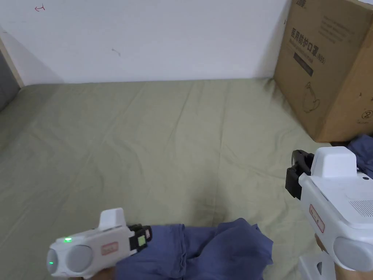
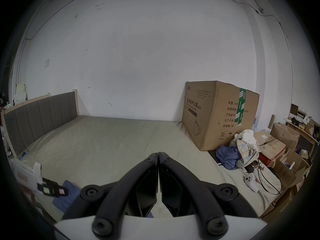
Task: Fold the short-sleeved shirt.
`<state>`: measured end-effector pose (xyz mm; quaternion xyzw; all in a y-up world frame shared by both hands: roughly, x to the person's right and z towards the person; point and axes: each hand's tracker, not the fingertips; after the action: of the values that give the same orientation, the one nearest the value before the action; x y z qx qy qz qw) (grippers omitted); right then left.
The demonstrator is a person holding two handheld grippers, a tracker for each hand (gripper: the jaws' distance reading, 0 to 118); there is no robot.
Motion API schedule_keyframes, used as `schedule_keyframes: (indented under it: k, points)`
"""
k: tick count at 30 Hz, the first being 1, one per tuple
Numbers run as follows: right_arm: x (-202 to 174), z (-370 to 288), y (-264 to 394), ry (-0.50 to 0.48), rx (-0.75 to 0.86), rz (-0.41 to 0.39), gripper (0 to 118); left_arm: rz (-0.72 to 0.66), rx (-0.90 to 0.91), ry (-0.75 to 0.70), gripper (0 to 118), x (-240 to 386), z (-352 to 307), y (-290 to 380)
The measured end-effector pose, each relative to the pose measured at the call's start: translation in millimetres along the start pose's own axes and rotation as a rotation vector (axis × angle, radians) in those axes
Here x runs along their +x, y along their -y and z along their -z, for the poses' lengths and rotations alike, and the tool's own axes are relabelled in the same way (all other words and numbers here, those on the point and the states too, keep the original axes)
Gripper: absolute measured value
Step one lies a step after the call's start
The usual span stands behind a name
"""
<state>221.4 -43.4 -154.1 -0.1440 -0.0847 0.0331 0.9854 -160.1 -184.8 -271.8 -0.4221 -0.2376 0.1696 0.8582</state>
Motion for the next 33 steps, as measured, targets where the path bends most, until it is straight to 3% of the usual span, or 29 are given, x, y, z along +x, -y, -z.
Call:
schedule_keyframes:
  k: [4, 7, 8, 10, 11, 12, 19, 26, 28, 29, 33]
  points:
    - [-7, 3, -1, -0.011, -0.003, -0.003, 0, -0.109, -0.026, 0.048, 9, -43, -21, -19]
    - [-11, 7, 0, -0.016, -0.010, -0.007, 0, -0.153, -0.054, 0.063, 42, -74, -28, -25]
    - [-13, 8, 0, -0.019, -0.013, -0.011, 0, -0.161, -0.059, 0.060, 62, -81, -27, -23]
    - [-17, 10, 1, -0.028, -0.018, -0.017, 0, -0.181, -0.094, 0.050, 89, -96, -23, -22]
    - [-19, 11, 1, -0.031, -0.021, -0.021, 0, -0.189, -0.114, 0.047, 100, -103, -19, -21]
    - [-21, 12, 1, -0.033, -0.024, -0.024, 0, -0.192, -0.130, 0.046, 102, -100, -19, -17]
    - [-28, 19, 3, -0.038, -0.050, -0.056, 0, -0.214, -0.189, 0.078, 101, -138, 16, -2]
    - [-26, 22, 4, -0.022, -0.066, -0.064, 0, -0.197, -0.226, 0.093, 83, -135, 40, 0]
    - [-25, 23, 5, -0.019, -0.068, -0.063, 0, -0.192, -0.235, 0.097, 65, -134, 43, -1]
    - [-25, 23, 5, -0.018, -0.068, -0.063, 0, -0.192, -0.244, 0.100, 47, -133, 47, -1]
    - [-23, 21, 6, -0.017, -0.070, -0.059, 0, -0.174, -0.254, 0.085, 15, -124, 46, 2]
